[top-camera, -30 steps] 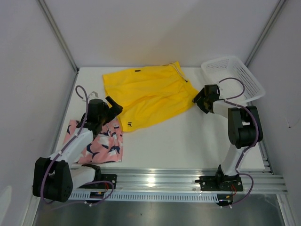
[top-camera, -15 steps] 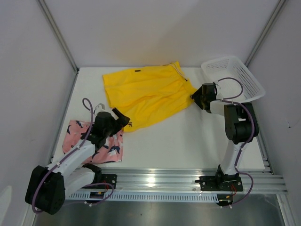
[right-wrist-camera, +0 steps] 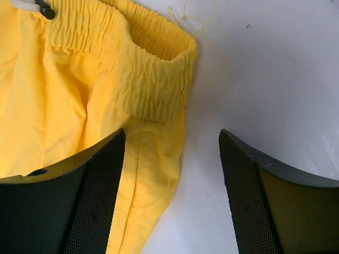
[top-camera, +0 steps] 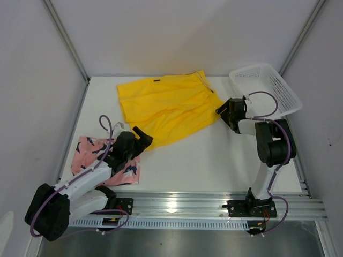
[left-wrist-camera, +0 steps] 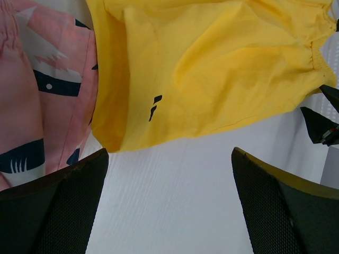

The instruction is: Fold and stack the shorts

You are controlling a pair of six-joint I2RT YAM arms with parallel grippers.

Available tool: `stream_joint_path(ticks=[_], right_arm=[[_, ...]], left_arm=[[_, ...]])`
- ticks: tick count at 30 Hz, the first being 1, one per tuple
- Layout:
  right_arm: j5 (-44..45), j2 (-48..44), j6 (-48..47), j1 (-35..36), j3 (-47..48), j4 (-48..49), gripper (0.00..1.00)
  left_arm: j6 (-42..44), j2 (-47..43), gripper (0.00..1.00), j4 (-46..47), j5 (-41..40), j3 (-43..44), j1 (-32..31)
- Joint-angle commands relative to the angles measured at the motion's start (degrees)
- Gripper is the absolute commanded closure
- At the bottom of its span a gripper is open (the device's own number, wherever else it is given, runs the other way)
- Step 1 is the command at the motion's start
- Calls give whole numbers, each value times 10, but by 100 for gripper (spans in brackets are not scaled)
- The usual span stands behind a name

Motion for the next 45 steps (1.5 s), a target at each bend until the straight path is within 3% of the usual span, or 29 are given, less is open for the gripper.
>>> stream_joint_path(ticks=[1, 9, 18, 28, 31, 42, 45], right_arm=[[16, -27, 4, -1, -17, 30, 27], [-6, -1, 6, -2, 6, 45, 28], [-13, 27, 21, 3, 29, 52, 39], [-21, 40, 32, 3, 49, 48, 93], [-19, 32, 32, 2, 42, 48, 100], [-6, -22, 37, 6, -22, 67, 100], [-9, -30, 38, 8, -33, 72, 100]], left_arm=[[-23, 15, 1, 16, -14, 25, -14], [-49, 46, 1, 32, -25, 25, -43], [-81, 79, 1, 74, -20, 13, -46], [-103, 105, 1, 92, -15, -3, -54], [-117, 106, 1, 92, -24, -8, -57], [-156, 141, 3, 102, -31, -19, -61], [-170, 145, 10, 104, -49, -32, -63]])
